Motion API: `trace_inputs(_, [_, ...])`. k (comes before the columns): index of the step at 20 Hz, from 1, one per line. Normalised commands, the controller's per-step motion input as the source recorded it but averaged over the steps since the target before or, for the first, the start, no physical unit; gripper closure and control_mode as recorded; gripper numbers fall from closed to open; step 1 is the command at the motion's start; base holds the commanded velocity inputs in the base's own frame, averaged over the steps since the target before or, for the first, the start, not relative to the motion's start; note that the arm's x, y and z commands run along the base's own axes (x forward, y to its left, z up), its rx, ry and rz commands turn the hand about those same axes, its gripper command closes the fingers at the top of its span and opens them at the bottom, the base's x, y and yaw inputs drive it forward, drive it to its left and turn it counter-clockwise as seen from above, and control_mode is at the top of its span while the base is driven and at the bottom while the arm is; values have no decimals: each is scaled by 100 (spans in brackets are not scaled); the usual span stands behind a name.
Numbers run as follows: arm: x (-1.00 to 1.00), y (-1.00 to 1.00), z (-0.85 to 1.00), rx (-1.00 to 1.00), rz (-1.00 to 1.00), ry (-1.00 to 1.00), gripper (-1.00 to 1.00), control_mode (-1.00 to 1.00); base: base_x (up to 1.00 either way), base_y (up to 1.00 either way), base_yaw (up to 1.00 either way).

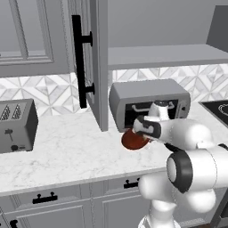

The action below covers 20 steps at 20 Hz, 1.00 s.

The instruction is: Pick up the bowls on the counter and stack them on top of one another in the open cabinet. Place the smaller bowl on top of the larger bowl.

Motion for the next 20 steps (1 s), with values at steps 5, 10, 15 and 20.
trace_inputs(5, [-24, -30, 91, 0, -21, -3, 100, -100, 0, 0, 0])
trace_inputs(10, [-20, -90, 72, 5, -29, 8, 100, -100, 0, 0, 0])
trace_inputs(15, [-23, -100, 32, 15, -31, 14, 100, -100, 0, 0, 0])
trace_inputs(20, [-17, -100, -9, 7, -24, 9, 100, -100, 0, 0, 0])
